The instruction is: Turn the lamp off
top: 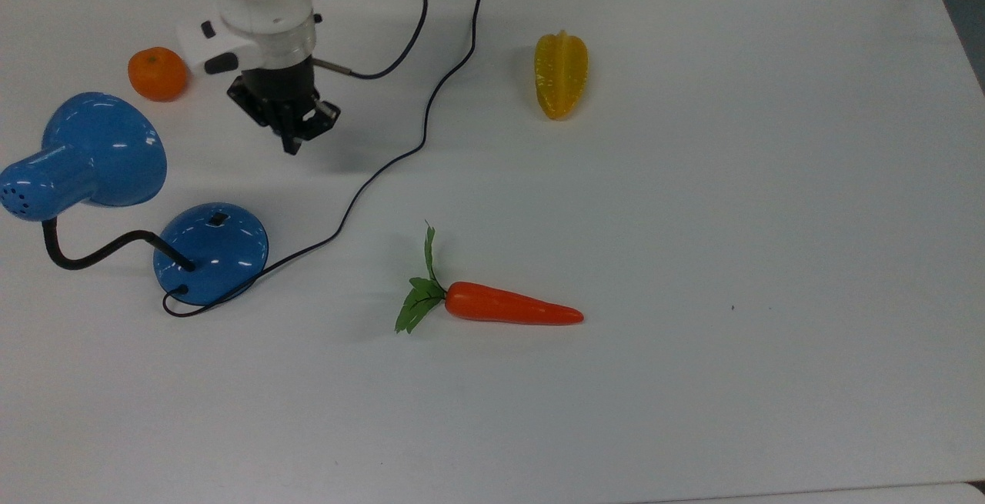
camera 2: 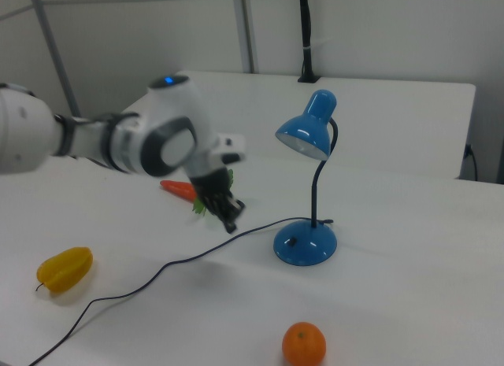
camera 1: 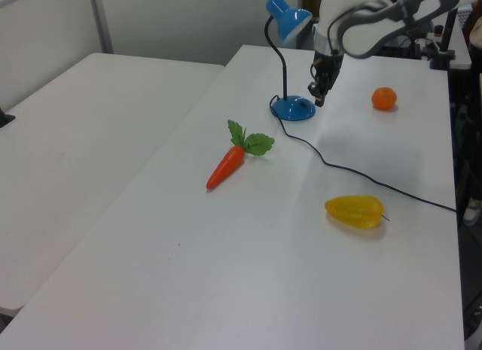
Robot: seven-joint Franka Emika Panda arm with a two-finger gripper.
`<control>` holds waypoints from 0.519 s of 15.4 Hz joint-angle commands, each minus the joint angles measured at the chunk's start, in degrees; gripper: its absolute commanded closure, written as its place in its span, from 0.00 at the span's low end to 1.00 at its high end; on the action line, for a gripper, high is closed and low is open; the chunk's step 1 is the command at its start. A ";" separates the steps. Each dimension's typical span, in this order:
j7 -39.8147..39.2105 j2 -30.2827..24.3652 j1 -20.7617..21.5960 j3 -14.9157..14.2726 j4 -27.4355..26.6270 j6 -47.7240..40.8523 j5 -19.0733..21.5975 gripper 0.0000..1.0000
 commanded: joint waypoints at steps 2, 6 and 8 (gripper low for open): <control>-2.13 -8.64 6.79 -0.41 0.85 -14.12 -0.99 1.00; -7.31 -12.42 11.45 -0.41 5.07 -23.54 -0.73 1.00; -9.69 -13.65 12.60 -0.32 6.83 -28.28 -0.03 1.00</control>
